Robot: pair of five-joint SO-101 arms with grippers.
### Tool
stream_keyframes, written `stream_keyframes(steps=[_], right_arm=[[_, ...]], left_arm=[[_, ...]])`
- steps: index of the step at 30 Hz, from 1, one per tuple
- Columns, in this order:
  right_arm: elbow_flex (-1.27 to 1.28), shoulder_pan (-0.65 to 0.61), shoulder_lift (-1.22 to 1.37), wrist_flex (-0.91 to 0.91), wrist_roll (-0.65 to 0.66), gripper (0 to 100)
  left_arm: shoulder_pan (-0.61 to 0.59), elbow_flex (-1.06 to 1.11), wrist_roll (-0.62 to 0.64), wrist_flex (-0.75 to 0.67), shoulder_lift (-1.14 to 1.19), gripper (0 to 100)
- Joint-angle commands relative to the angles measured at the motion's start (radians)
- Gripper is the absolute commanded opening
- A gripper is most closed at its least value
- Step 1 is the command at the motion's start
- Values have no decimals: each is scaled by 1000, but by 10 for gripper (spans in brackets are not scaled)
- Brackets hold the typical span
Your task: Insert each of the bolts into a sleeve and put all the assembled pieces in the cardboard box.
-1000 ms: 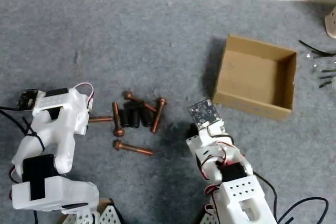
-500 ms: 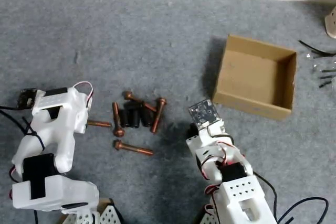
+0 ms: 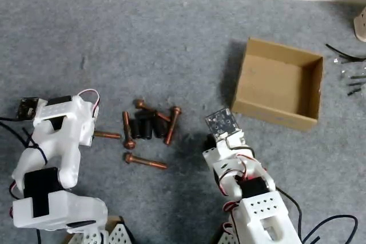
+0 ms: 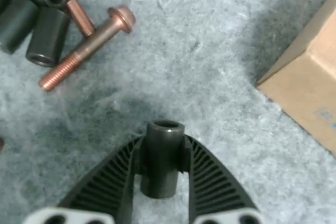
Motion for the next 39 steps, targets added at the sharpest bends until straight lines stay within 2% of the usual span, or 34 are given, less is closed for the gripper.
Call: stream_keyframes(steps=[1, 4, 7, 15, 18, 24, 31, 35, 39], right_arm=[[-5, 15, -16, -38, 12, 10], [-1, 28, -18, -73, 9, 10], [31, 53, -22, -139, 6, 10], [110, 51, -22, -295, 6, 10], [134, 51, -22, -357, 6, 10], [196, 51, -18, -535, 6, 10], [202, 48, -22, -541, 5, 10], [203, 15, -22, -535, 5, 10], [202, 18, -22, -535, 6, 10]], left_arm=[[-30, -70, -6, 0, -8, 59], [-24, -193, -104, 101, -10, 59], [-18, -360, -209, 264, -10, 56], [85, -796, -399, 592, -8, 56], [136, -958, -463, 612, -8, 56], [137, -1313, -572, 608, -8, 59], [147, -1484, -575, 609, -8, 59], [202, -1573, -575, 609, -8, 59], [268, -1756, -575, 608, -8, 59]])
